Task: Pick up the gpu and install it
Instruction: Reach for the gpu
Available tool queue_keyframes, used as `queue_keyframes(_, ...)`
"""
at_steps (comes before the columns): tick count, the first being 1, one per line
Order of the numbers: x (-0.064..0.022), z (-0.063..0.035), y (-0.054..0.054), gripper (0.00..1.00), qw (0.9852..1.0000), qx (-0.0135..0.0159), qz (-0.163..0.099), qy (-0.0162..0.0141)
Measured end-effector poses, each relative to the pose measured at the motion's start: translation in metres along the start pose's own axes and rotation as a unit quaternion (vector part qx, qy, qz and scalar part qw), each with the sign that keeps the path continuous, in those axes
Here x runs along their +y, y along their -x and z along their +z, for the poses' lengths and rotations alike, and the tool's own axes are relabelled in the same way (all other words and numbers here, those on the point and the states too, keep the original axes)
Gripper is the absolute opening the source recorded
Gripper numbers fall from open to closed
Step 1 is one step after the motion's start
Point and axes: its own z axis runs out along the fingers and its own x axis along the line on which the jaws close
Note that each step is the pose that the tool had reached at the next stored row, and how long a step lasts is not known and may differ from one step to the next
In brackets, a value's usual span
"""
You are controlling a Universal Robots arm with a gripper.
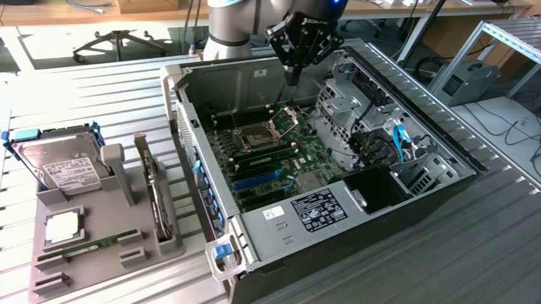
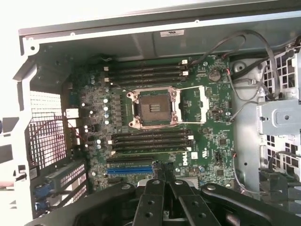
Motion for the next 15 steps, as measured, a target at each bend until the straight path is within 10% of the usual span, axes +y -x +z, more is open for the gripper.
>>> queue_keyframes(15,-0.0029,0.0025,-0.036,0.11,1.0,-0.0004,0.0,0.0)
